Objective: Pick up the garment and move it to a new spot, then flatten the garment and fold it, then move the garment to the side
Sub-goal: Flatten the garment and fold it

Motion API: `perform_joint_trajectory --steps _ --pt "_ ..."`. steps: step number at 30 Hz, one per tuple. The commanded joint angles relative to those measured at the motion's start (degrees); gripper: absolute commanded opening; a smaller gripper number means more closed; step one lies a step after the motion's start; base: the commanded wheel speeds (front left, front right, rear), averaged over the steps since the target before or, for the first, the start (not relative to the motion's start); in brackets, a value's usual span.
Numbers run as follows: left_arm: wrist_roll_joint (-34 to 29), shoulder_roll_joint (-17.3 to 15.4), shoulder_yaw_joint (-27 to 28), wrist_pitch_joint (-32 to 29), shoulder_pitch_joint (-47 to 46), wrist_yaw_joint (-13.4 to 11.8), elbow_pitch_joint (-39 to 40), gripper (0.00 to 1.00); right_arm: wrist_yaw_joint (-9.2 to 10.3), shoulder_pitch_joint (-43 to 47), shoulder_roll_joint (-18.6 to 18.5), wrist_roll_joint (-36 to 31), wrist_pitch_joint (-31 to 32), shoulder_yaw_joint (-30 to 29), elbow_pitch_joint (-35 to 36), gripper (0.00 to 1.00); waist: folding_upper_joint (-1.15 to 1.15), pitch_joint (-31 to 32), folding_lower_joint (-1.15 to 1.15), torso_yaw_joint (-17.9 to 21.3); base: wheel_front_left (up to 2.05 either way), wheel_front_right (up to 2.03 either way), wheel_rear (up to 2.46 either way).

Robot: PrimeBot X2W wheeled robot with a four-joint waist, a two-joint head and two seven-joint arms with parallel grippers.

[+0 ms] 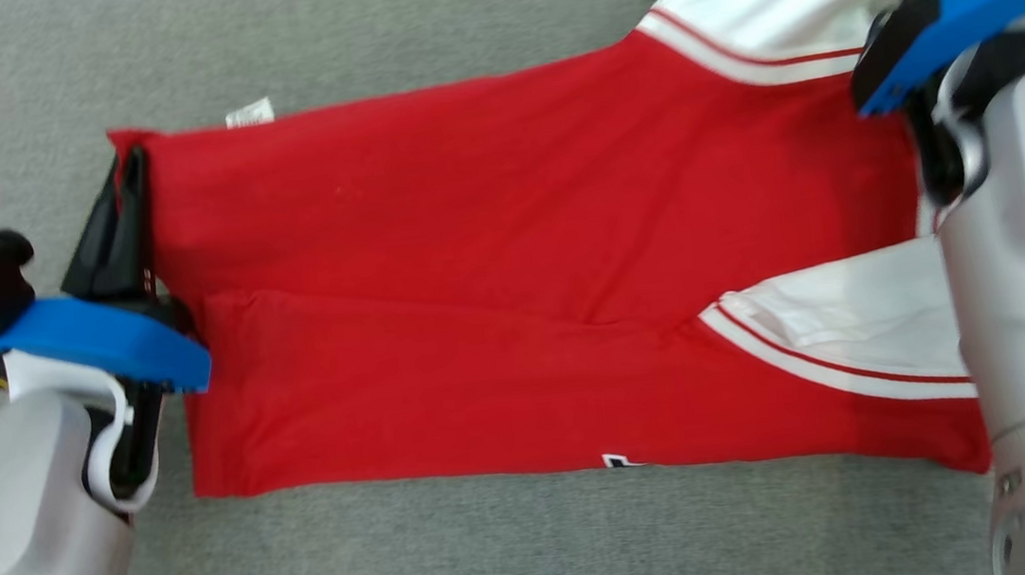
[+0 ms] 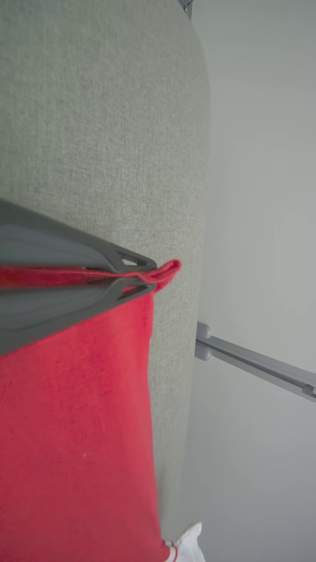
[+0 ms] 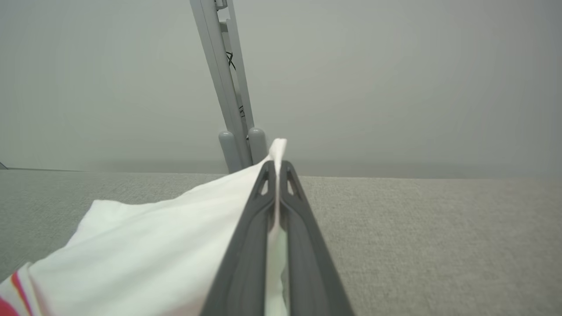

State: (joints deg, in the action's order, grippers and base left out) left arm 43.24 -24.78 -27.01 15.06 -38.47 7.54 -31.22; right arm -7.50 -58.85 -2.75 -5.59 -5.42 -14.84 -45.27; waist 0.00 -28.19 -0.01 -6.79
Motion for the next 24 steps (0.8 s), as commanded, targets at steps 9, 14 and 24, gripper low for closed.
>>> perform_joint_trajectory --steps 9,14,24 --pt "-1.5 -0.6 4.79 0.13 8.72 -0.09 -3.67 0.0 0.01 16.22 -0.27 23.04 -8.01 15.27 2.15 0.0 0.0 7.97 0.01 8.06 0.0 0.0 0.0" --pt "-2.35 0.62 7.14 0.13 13.35 -0.09 -5.19 0.0 0.02 26.93 -0.31 28.88 -8.69 18.32 8.31 0.0 0.0 11.07 0.01 9.54 0.0 0.0 0.0" --pt "-4.73 2.6 7.42 0.13 19.62 -0.09 -7.0 0.0 0.02 42.6 -0.29 36.54 -5.44 21.11 17.54 0.0 0.0 15.12 0.01 10.47 0.0 0.0 0.0"
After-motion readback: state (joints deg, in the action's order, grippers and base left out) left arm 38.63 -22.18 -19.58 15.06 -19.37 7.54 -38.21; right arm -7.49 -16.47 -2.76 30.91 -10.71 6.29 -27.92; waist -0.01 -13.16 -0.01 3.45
